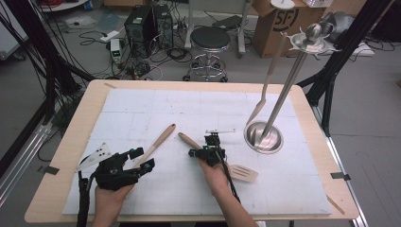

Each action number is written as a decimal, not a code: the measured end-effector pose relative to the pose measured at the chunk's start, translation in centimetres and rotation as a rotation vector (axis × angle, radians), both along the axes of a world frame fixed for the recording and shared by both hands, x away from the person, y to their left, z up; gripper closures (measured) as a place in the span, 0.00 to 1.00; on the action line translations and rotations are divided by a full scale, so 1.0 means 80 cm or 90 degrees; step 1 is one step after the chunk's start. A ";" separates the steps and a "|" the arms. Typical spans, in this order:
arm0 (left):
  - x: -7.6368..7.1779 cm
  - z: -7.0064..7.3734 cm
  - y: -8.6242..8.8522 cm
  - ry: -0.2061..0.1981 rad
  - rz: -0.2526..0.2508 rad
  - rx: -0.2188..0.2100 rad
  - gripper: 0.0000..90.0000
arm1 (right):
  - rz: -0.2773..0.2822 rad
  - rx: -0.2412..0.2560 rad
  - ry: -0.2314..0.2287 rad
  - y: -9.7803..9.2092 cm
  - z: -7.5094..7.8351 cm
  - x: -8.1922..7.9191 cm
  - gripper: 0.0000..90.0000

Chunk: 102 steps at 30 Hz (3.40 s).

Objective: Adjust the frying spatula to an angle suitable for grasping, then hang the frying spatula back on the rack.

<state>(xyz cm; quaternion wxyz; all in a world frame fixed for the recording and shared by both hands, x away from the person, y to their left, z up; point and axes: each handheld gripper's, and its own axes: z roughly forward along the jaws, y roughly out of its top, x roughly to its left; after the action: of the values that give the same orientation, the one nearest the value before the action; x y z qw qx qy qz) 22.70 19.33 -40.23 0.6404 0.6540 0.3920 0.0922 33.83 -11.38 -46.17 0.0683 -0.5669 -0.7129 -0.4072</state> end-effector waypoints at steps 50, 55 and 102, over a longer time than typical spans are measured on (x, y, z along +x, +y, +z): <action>-0.001 0.000 -0.008 0.000 -0.011 0.005 0.32 | -0.066 0.065 -0.031 -0.116 0.079 -0.016 0.70; 0.000 -0.001 -0.009 0.002 -0.012 0.008 0.32 | -0.039 0.066 -0.017 -0.134 0.082 -0.012 0.65; 0.004 -0.004 -0.015 0.010 -0.020 0.015 0.32 | 0.106 -0.026 0.140 -0.125 0.026 0.035 0.66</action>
<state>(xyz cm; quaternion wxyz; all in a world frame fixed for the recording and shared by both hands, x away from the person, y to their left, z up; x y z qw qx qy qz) 22.98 18.11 -40.59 0.6308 0.6684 0.3856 0.0813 36.61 -21.37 -44.11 0.1684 -0.5483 -0.7538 -0.3208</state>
